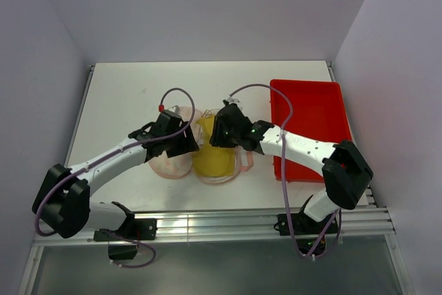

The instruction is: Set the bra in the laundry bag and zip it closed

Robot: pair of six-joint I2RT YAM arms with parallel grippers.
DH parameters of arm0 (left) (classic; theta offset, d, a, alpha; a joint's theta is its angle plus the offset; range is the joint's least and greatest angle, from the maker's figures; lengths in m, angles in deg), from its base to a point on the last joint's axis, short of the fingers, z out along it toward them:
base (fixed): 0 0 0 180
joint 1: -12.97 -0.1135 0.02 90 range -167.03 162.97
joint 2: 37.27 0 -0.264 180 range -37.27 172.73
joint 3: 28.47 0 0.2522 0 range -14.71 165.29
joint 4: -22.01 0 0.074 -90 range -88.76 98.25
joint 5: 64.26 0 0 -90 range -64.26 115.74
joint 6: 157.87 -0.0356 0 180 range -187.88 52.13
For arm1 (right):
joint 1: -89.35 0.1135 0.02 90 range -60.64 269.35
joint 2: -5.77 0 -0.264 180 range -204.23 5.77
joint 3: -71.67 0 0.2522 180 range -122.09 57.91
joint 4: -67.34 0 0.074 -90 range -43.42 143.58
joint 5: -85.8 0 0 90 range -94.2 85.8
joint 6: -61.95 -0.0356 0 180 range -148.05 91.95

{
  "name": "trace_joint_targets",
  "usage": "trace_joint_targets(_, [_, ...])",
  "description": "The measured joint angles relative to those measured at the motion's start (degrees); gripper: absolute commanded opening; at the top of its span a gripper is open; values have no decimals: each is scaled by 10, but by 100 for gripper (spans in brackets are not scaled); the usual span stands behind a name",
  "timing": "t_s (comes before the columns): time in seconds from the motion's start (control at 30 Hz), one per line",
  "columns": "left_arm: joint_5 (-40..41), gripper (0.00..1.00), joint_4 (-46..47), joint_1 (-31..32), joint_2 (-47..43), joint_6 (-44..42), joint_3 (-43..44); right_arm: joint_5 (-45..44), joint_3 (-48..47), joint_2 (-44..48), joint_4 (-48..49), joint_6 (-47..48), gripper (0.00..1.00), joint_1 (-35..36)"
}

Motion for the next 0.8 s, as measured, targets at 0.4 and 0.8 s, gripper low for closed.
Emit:
trace_joint_targets(0.4, [80, 66, -56, -132, -65, 12, 0, 19, 7, -22, 13, -1, 42, 22])
trace_joint_targets(0.8, [111, 55, -77, -207, 29, -17, 31, 16, 9, -46, 13, 2, 42, 22])
